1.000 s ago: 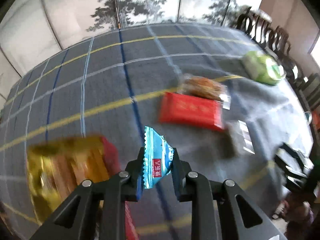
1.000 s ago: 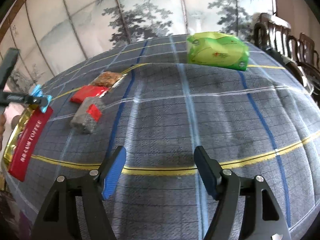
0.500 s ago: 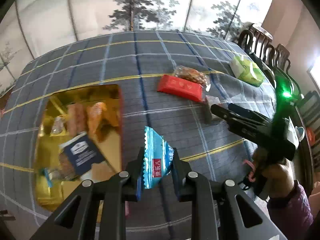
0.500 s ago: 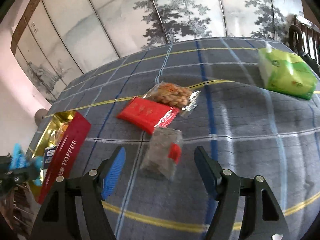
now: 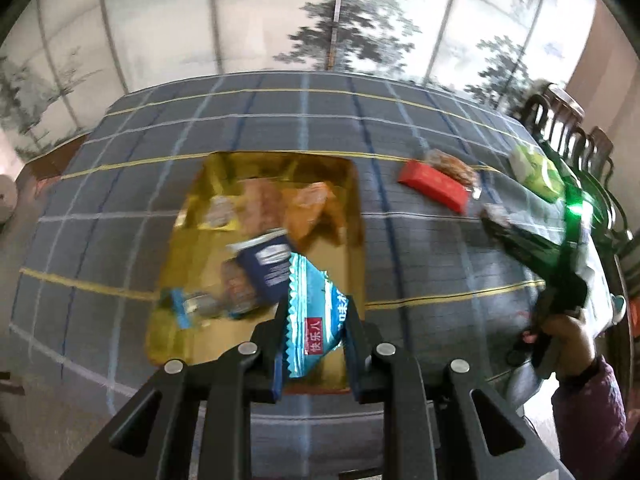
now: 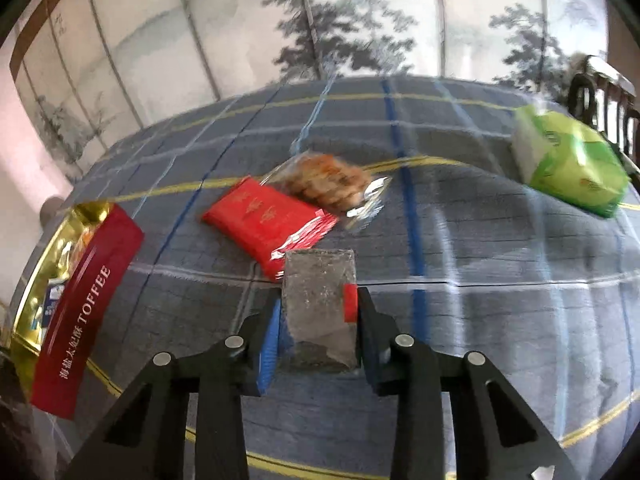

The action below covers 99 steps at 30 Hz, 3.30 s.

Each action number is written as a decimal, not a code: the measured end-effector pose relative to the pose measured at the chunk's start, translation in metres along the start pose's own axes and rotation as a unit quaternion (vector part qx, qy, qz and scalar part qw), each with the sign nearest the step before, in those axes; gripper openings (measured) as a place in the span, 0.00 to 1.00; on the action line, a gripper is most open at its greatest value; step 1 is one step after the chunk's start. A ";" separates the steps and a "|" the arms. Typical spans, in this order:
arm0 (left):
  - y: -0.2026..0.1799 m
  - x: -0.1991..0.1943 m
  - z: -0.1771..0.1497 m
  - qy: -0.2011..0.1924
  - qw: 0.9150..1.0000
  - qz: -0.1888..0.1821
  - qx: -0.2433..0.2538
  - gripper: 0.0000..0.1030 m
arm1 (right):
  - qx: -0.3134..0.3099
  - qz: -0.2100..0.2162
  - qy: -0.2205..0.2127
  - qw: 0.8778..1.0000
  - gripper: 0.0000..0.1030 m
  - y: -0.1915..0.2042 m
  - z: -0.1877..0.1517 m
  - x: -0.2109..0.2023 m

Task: Organize snacks
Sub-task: 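Carry the candy over the tray with the left gripper while the right gripper grasps the clear red-tag packet, then drop the blue candy into the gold tray by opening the left gripper, then carry the clear red-tag packet over the gold tray with the right gripper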

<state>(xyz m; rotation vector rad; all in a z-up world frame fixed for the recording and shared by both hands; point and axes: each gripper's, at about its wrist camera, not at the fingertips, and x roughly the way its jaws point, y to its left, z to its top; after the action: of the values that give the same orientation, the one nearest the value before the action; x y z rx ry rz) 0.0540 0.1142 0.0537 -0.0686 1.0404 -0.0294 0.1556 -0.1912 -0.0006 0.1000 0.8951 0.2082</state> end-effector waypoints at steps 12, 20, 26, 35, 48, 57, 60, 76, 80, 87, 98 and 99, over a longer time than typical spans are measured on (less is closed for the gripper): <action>0.049 0.008 -0.018 0.017 0.999 0.019 -0.023 0.22 | 0.024 -0.041 -0.004 0.999 0.31 -0.024 -0.009 -0.004; 0.053 0.028 -0.013 0.019 1.000 0.013 -0.013 0.22 | 0.025 -0.042 0.001 0.999 0.31 -0.026 -0.009 -0.002; 0.055 0.045 -0.011 0.031 0.999 0.011 -0.010 0.23 | 0.025 -0.043 0.002 0.999 0.31 -0.025 -0.009 -0.001; 0.059 0.065 -0.010 0.040 0.999 -0.002 -0.010 0.23 | 0.025 -0.043 0.002 0.999 0.31 -0.025 -0.009 -0.001; 0.059 0.069 -0.013 0.038 0.999 0.002 -0.001 0.38 | 0.024 -0.044 0.003 0.999 0.32 -0.024 -0.009 0.001; 0.048 0.042 -0.015 0.003 0.999 0.041 0.016 0.43 | 0.024 -0.044 0.003 0.999 0.31 -0.024 -0.009 0.001; 0.039 0.033 -0.019 -0.015 0.996 0.079 0.032 0.44 | 0.024 -0.045 0.003 0.999 0.31 -0.023 -0.008 0.000; 0.033 0.012 -0.035 -0.039 0.992 0.113 0.042 0.46 | -0.003 0.017 -0.018 1.000 0.31 0.033 -0.010 -0.034; 0.039 0.010 -0.039 -0.041 0.992 0.117 0.038 0.46 | -0.032 0.052 -0.020 0.998 0.31 0.071 -0.003 -0.044; 0.051 0.005 -0.048 -0.042 0.992 0.120 0.028 0.47 | -0.075 0.112 -0.009 0.991 0.31 0.142 -0.002 -0.049; 0.073 0.003 -0.058 -0.044 0.992 0.119 0.010 0.51 | -0.116 0.186 0.038 0.975 0.31 0.231 0.001 -0.035; 0.075 0.003 -0.059 -0.044 0.992 0.120 0.008 0.52 | -0.121 0.187 0.040 0.974 0.31 0.239 0.001 -0.032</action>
<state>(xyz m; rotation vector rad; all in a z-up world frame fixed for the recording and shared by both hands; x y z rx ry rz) 0.0040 0.1861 0.0165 0.0703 0.9547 0.1816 0.1041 0.0347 0.0661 0.0322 0.9192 0.6744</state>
